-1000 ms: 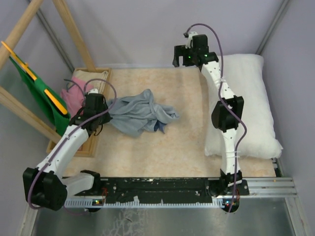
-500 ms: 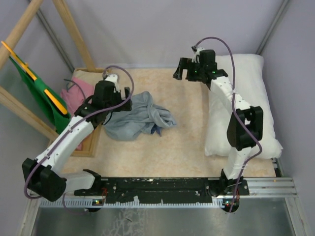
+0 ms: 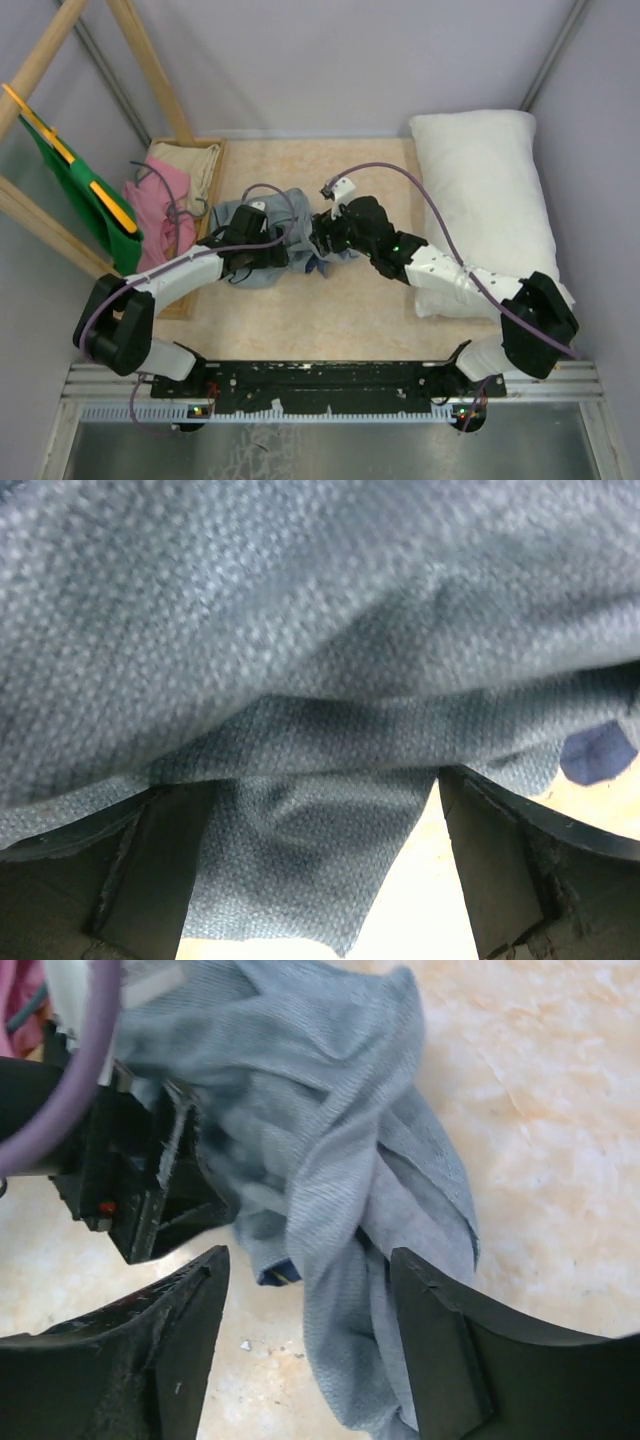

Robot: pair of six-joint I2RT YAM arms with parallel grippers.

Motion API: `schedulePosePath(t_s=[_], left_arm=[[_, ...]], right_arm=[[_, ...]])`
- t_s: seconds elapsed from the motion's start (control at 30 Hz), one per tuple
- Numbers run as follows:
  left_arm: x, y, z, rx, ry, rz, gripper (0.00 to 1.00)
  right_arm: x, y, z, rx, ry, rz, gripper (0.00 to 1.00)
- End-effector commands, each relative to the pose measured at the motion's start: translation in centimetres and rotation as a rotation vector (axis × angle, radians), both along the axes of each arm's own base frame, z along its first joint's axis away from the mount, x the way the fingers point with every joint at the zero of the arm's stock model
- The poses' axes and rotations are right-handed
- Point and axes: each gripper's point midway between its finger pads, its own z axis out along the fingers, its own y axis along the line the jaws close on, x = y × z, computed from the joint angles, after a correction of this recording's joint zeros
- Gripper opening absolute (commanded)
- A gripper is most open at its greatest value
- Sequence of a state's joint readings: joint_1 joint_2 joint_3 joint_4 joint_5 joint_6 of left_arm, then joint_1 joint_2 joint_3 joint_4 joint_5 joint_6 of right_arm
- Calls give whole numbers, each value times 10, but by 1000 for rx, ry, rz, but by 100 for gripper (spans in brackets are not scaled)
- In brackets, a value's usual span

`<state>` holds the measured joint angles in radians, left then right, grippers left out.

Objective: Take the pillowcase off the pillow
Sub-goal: Adjust the pillowcase at the center of the board.

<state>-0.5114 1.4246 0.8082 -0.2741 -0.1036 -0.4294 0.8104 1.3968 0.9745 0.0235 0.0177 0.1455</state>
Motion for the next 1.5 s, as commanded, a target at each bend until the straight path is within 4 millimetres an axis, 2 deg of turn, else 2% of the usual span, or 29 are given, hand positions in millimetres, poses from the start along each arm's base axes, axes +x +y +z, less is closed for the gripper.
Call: schedulePosePath(t_s=[0.0,0.03,0.1,0.13,0.17,0.23,0.27,0.33,0.4,0.5,0.63,0.83,1.0,1.07,1.13,1.2,1.23,1.27,1.4,1.47], left_arm=[[25,-7,0,-104,-81,63,96],[26,-7,-4,-118,-76,70,90],[27,-7,-14,-148,-56,76,64],[26,-7,-17,-163,-45,78,42],[26,-8,-19,-175,-38,77,28],[26,-7,-20,-177,-34,78,7],[26,-6,-19,-174,-34,79,1],[28,-5,-12,-169,-49,80,0],[30,-3,-5,-164,-69,80,0],[31,-1,5,-153,-81,75,0],[31,1,14,-154,-96,78,0],[23,5,22,-157,-98,78,0],[4,14,18,-139,-65,76,0],[-4,20,17,-122,-55,84,0],[-11,27,20,-105,-57,96,0],[-18,36,23,-80,-53,113,0],[-21,40,25,-69,-53,123,0],[-24,45,26,-55,-54,135,0],[-32,60,35,-35,-63,176,0],[-34,62,40,-41,-73,179,0]], right_arm=[[10,3,37,156,-86,-88,62],[10,7,36,166,-82,-82,58],[6,17,34,180,-67,-52,52],[2,23,36,194,-69,-38,49],[-4,29,39,204,-78,-26,47],[-18,39,45,219,-108,-3,40],[-30,47,44,223,-112,21,36],[-39,54,39,237,-87,40,34],[-41,58,23,219,-35,39,34],[-37,63,-5,157,24,26,38],[-20,59,-37,72,65,-79,35],[27,32,-86,-50,99,-274,38],[83,10,-87,-126,43,-399,39],[108,-5,-88,-172,25,-452,39],[136,-28,-91,-189,25,-513,39],[165,-59,-91,-182,35,-587,38],[184,-84,-91,-167,49,-641,38],[197,-101,-89,-150,56,-673,37],[240,-165,-69,-88,63,-790,36],[251,-181,-56,-71,54,-807,36]])
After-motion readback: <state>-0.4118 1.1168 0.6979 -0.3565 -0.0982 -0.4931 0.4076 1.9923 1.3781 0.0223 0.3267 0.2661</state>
